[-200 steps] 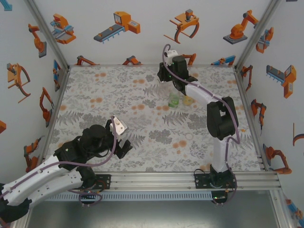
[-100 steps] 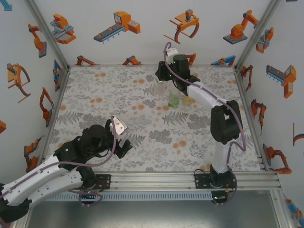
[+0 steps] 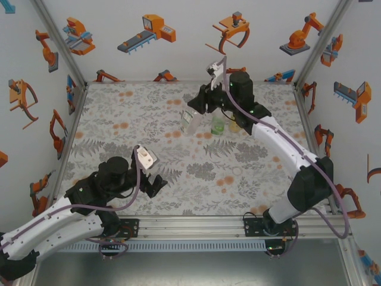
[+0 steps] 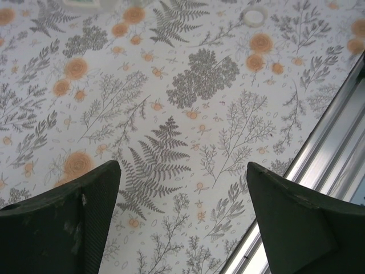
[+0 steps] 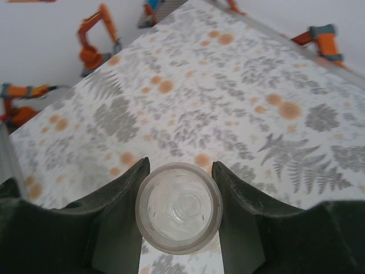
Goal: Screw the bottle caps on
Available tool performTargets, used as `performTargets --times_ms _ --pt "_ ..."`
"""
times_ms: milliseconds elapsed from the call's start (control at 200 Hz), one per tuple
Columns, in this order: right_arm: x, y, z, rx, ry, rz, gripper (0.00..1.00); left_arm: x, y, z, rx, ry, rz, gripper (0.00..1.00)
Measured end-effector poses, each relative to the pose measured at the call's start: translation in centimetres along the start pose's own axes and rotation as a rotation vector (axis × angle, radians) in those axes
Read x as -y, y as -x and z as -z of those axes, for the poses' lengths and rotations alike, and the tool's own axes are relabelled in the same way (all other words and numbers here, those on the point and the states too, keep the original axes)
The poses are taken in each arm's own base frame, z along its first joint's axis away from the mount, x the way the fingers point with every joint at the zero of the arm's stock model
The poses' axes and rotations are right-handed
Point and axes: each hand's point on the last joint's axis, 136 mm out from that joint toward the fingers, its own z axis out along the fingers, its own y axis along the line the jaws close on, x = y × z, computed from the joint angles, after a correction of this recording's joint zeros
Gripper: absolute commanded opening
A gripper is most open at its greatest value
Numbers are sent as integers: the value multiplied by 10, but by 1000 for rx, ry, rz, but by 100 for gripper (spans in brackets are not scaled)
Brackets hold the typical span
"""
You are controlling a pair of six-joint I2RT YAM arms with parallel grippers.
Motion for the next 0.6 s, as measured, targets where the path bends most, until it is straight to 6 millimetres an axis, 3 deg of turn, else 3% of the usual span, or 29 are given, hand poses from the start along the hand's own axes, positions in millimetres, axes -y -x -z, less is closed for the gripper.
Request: performTargets --times_ms 205,381,601 --pt "-65 -19 45 -19 242 10 14 12 20 3 81 -72 1 87" --pt "-119 -20 86 16 441 41 10 31 39 5 158 -182 -6 94" --pt "-162 -10 116 65 595 53 5 54 61 3 213 -323 -13 96"
